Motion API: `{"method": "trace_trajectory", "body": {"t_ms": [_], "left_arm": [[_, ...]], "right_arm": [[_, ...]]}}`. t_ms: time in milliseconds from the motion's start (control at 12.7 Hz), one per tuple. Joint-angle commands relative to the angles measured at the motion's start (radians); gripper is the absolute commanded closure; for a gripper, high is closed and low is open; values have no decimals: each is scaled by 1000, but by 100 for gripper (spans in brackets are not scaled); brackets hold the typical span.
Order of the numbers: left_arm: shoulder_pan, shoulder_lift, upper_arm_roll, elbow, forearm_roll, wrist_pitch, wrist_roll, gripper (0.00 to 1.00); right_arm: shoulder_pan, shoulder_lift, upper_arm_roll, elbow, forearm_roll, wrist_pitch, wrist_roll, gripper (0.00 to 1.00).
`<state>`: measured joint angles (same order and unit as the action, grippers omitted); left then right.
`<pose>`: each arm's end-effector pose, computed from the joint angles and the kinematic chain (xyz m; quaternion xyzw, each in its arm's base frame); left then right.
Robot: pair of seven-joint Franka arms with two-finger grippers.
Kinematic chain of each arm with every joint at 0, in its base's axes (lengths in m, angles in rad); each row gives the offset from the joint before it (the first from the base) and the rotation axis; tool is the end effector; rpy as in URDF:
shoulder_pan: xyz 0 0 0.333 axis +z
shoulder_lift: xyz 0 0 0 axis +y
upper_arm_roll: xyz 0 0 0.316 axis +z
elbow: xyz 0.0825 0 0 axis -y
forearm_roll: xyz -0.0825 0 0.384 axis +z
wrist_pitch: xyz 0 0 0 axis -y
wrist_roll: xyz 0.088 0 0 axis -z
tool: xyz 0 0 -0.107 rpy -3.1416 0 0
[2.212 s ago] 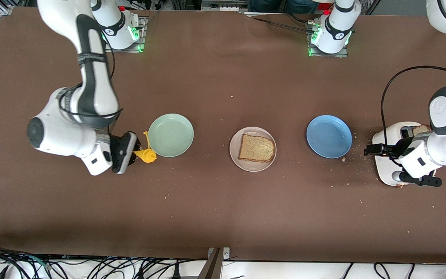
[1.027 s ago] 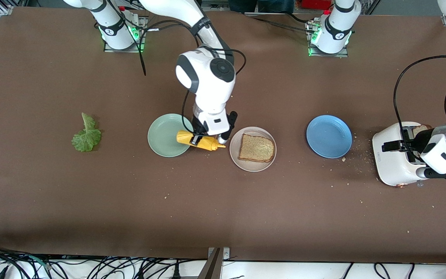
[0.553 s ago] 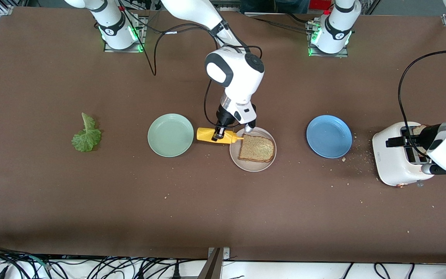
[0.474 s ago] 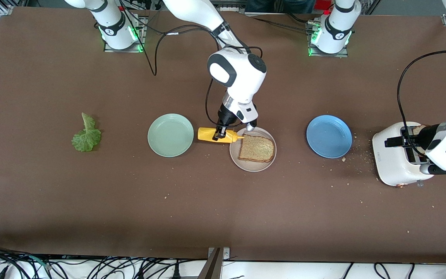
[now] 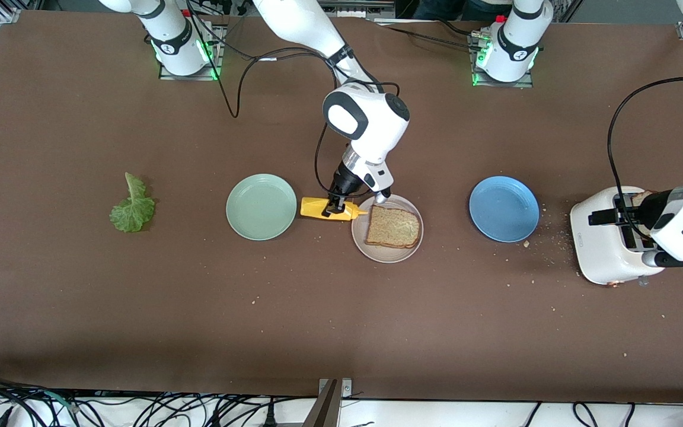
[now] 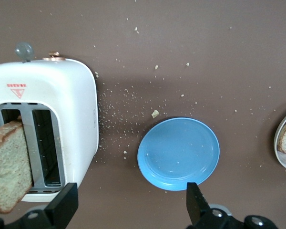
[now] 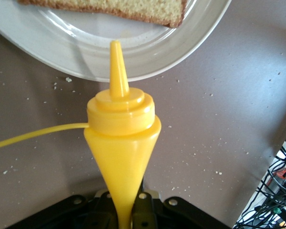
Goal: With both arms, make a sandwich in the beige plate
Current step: 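Tilt the yellow bottle over the bread on the beige plate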
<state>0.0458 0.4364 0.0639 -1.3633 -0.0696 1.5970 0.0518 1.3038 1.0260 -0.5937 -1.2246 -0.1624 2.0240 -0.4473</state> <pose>0.6632 0.0584 0.4557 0.9942 0.0316 -0.0987 0.0288 0.4839 0.5663 0.2110 0.7048 0.6316 0.0056 0.3229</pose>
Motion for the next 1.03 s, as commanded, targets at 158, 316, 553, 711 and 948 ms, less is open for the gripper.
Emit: {"method": "trace_trajectory", "body": {"t_ms": [158,316,553,711,948], "left_arm": [[2,-13,-3,46,33,-12,-12,0],[3,-7,-1,58,33,-5,-10,0],[3,-5,-1,66,34,6,-9,0],[11,-7,2,70,37,29,-12,0],[31,-8,-7,70,30,34,-3,0]], "right_arm": [[6,34,-12,40,-23,28,90,100],[5,45,-12,42,-23,62,111,100],[-9,22,-27,57,-17,46,87,100],[-82,-45,-26,62,58,27,-29,100],[-187,-166,-24,60,214,1,-244,100]]}}
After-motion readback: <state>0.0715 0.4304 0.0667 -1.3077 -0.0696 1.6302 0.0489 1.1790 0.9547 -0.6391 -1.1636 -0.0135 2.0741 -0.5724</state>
